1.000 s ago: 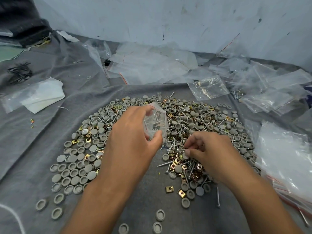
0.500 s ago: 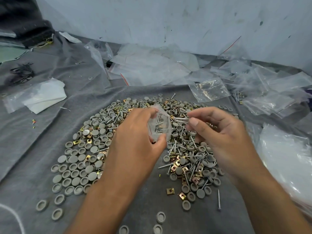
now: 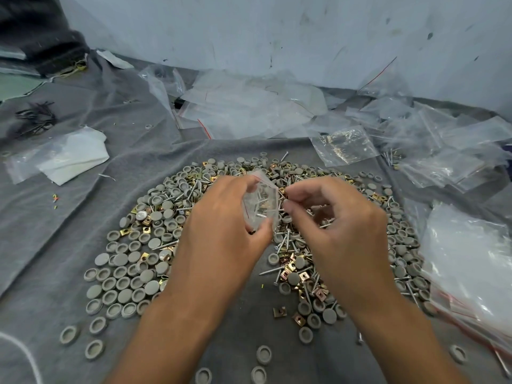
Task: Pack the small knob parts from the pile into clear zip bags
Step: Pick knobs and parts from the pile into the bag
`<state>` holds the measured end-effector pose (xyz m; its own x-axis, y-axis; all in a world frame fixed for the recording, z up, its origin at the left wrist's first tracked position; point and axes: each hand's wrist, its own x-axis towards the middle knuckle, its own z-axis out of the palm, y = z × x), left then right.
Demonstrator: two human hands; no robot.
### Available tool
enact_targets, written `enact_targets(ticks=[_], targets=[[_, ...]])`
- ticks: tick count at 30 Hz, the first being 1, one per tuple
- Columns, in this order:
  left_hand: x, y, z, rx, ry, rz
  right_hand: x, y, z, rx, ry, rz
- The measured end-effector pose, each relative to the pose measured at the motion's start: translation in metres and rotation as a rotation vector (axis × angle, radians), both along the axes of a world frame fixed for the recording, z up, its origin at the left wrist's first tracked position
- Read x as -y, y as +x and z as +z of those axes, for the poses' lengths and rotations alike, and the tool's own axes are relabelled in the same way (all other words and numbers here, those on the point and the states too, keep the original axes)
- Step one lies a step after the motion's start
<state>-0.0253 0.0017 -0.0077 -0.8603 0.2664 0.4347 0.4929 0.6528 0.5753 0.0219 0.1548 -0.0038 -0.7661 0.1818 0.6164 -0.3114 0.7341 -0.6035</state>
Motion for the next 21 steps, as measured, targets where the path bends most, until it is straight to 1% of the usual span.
enact_targets(ticks=[1, 3, 5, 6, 7, 9, 11, 21], targets=[[0.001, 0.000, 0.001, -0.001, -0.008, 0.011, -0.007, -0.001, -0.001, 0.082, -0.009, -0.038], [0.003, -0.001, 0.002, 0.001, -0.018, 0.029, -0.019, -0.003, -0.006, 0.367, 0.035, -0.101], [0.003, 0.000, 0.003, 0.005, -0.026, 0.038, -0.023, -0.005, -0.016, 0.613, 0.147, -0.132], [0.003, 0.000, 0.003, 0.006, -0.029, 0.039, -0.020, -0.005, -0.019, 0.677, 0.205, -0.151], [0.002, 0.000, 0.004, 0.005, -0.030, 0.039, -0.016, -0.006, -0.023, 0.698, 0.259, -0.178], [0.002, 0.000, 0.003, 0.002, -0.021, 0.036, -0.007, -0.009, -0.026, 0.671, 0.369, -0.253], [0.002, -0.001, 0.003, 0.008, -0.004, 0.032, -0.003, -0.013, -0.027, 0.658, 0.436, -0.283], [0.004, -0.002, 0.002, 0.001, 0.003, 0.029, -0.002, -0.013, -0.029, 0.787, 0.360, -0.257]])
